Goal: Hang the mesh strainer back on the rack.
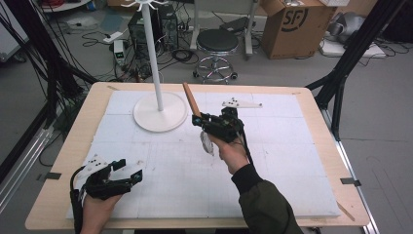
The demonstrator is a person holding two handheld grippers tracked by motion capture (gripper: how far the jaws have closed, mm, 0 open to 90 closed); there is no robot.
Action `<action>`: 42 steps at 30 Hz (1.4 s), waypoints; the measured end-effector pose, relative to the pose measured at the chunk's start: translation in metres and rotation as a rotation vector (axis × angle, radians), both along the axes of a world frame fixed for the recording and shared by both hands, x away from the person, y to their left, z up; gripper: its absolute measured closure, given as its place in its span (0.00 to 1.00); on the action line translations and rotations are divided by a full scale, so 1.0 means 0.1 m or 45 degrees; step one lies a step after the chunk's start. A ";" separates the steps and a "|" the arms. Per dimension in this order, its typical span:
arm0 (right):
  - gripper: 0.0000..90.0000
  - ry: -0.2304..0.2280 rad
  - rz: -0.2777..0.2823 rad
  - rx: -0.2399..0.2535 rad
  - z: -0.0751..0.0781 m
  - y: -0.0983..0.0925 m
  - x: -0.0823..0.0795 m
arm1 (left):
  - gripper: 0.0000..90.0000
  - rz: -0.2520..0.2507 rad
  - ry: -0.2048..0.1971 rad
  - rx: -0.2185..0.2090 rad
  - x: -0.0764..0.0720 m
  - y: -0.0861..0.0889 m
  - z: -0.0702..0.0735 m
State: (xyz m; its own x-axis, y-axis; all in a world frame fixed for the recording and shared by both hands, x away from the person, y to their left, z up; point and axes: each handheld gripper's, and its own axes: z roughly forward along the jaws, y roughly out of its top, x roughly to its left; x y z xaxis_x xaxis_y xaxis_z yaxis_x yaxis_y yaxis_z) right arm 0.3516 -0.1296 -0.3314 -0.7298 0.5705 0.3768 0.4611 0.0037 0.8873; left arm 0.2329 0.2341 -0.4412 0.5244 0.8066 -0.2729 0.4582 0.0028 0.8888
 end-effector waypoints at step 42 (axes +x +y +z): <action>0.78 -0.298 -0.068 0.341 0.89 0.54 0.58 | 0.20 0.000 -0.008 -0.037 0.02 0.01 -0.05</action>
State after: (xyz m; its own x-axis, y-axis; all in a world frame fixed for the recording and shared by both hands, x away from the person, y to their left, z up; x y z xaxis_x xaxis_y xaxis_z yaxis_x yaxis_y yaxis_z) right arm 0.4095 -0.0759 -0.2428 -0.7858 0.5136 0.3444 0.2385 -0.2620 0.9351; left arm 0.2351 0.2353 -0.4458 0.5262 0.7984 -0.2929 0.4528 0.0284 0.8911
